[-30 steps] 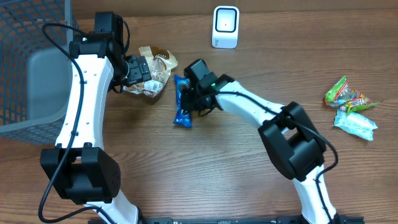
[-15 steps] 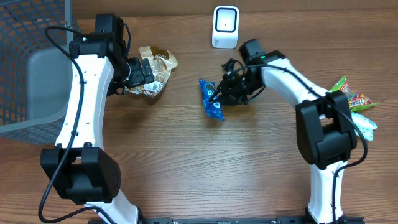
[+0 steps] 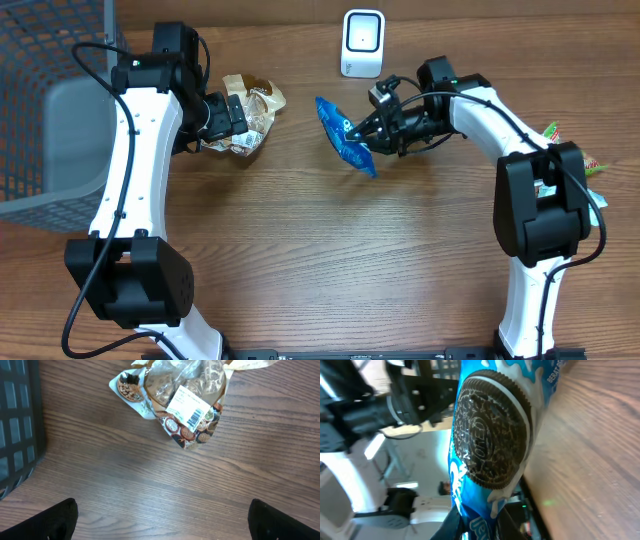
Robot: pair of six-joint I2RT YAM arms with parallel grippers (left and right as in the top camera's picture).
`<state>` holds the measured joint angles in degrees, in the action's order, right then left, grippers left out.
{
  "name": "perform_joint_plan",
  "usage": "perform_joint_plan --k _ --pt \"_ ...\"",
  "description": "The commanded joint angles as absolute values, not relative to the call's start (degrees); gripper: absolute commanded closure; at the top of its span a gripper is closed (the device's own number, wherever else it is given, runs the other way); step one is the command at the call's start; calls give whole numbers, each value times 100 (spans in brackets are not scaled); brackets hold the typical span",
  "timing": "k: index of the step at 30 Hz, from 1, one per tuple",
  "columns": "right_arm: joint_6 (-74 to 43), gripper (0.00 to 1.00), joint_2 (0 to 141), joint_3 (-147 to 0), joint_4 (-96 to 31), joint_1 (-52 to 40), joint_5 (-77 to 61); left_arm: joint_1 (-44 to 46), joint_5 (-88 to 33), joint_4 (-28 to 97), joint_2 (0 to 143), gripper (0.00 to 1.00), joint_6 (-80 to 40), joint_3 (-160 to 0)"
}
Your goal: Scan the item barcode
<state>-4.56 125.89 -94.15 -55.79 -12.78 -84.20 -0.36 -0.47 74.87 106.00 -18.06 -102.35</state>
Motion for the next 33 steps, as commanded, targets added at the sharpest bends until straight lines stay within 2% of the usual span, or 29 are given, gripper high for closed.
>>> perform_joint_plan --k 1,8,14,17,23,26,29,33 --pt "-292 96 12311 -9426 -5603 -1223 -8997 3 -113 7496 10650 0 -1782 -10215" --pt "-467 96 12311 -9426 -5699 -1181 -8997 3 -115 7507 10650 0 -1782 -10215" --pt "-2182 97 12311 -9426 -5784 -1173 -8995 3 -161 7509 10650 0 -1831 -10215" --pt "-2622 97 12311 -9426 -5782 -1173 -8993 3 -224 7507 10650 0 -1848 -10215" --pt "-2504 96 12311 -9426 -5684 -1170 -8993 3 -303 7502 10650 0 -1846 -10215" --pt "-1653 96 12311 -9426 -5483 -1170 -8956 3 -303 7496 10650 0 -1846 -10215" --pt "-1319 96 12311 -9426 -5524 -1160 -7736 3 -303 7498 10650 0 -1846 -10215" --pt "-1328 96 12296 -9426 -5804 -1175 -4613 3 -301 7500 10650 0 -1844 -10215"
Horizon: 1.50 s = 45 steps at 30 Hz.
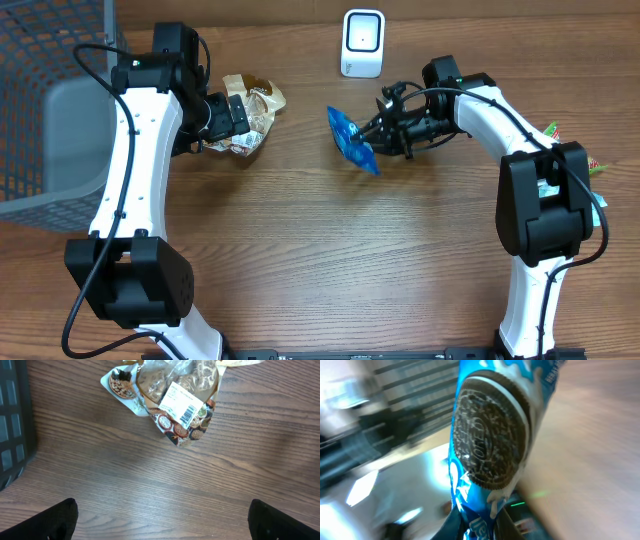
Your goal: Scan the item barcode
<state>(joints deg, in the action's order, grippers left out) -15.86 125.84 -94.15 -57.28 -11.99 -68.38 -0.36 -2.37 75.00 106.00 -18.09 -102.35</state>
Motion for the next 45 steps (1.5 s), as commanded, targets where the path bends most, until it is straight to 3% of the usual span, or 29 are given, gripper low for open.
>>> perform_joint_plan --k 1,7,14,26,33,38,41,45 --pt "-1328 96 12289 -9426 -5911 -1214 -4023 3 -301 7498 10650 0 -1844 -10215" --pt "-1354 96 11933 -9426 -6241 -1564 -2252 3 -301 7470 10650 0 -1846 -10215" --pt "-2154 96 11107 -9426 -6976 -2307 1809 3 -303 7459 10650 0 -1846 -10215" --pt "-2408 95 12027 -9146 -6654 -3841 4080 3 -303 7430 10650 0 -1846 -10215" --pt "-2418 76 12217 -9185 -7109 -3981 4023 8 -303 7406 10650 0 -1846 -10215" --pt "-2576 68 12040 -9515 -7275 -3848 2917 8 -303 7384 10650 0 -1846 -10215" --pt "-2574 54 11716 -9771 -7240 -3533 2198 8 -303 7382 10650 0 -1846 -10215" --pt "-2357 45 11102 -9894 -7105 -2753 980 8 -303 7382 10650 0 -1846 -10215"
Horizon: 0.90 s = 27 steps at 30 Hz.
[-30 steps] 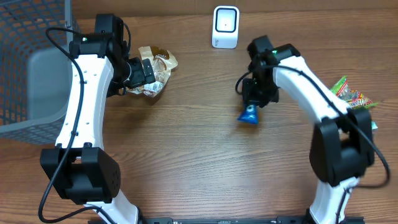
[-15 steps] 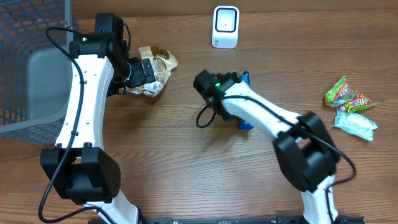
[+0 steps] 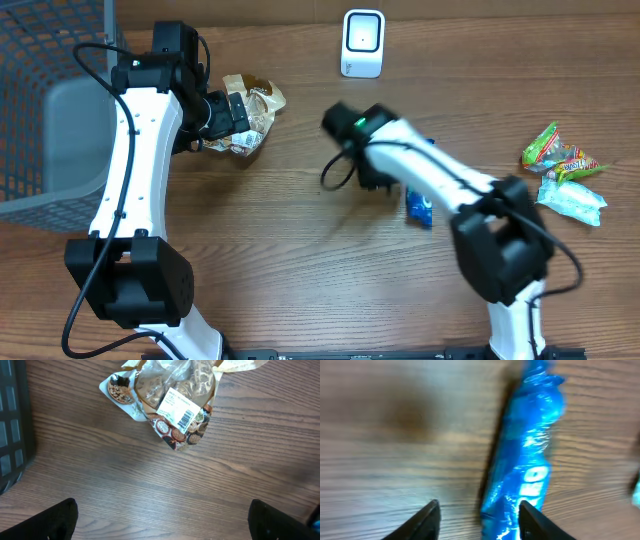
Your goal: Scan the item barcode
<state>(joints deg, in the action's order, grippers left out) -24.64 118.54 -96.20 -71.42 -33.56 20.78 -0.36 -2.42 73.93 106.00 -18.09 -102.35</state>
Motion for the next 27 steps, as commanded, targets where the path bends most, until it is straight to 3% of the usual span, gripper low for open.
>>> perform_joint_plan --k 1,10,15,20,27 --pt "-2204 45 10978 -9894 -7067 -2502 572 8 -303 7382 10650 0 -1846 -10215" --pt "-864 45 10840 -9247 -6873 -434 -2832 30 -303 7301 10650 0 -1846 -10215" --pt "-178 41 10840 -8340 -5920 213 -4495 38 -303 7297 10650 0 -1846 -10215" --pt "-71 37 10881 -7605 -4858 357 -4547 38 -303 7301 10650 0 -1846 -10215" --pt "-58 44 11083 -7022 -4676 355 -4219 40 -303 7306 10650 0 -1846 -10215"
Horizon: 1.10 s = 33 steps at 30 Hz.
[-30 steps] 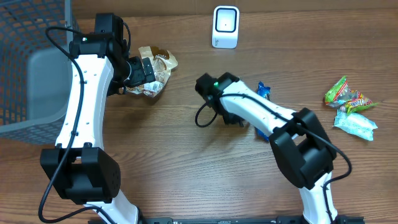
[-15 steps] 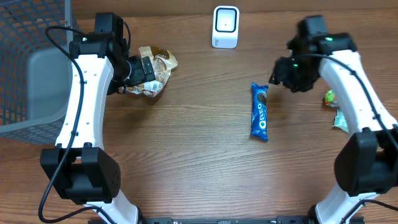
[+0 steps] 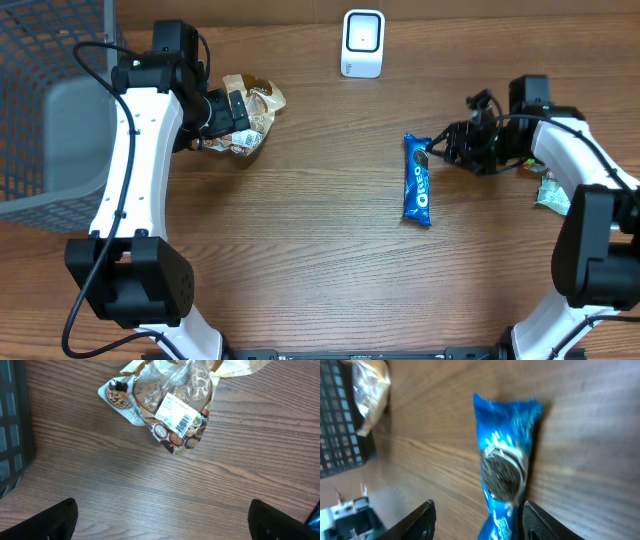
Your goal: Scan the item barcode
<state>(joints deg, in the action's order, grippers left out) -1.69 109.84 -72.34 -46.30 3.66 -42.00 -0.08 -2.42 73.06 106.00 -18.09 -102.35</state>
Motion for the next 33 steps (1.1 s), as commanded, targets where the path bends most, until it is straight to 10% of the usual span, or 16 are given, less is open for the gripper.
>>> perform_joint_plan --k 1,27,33 --pt "-60 44 11083 -6936 -4698 355 -4147 40 -303 7306 10650 0 -1846 -10215" --pt "-134 62 11083 -5103 -3697 416 -4974 45 -456 7277 10650 0 -1846 -10215" --pt "-746 96 11080 -5103 -3271 370 -4895 47 -454 7286 10650 0 -1846 -10215"
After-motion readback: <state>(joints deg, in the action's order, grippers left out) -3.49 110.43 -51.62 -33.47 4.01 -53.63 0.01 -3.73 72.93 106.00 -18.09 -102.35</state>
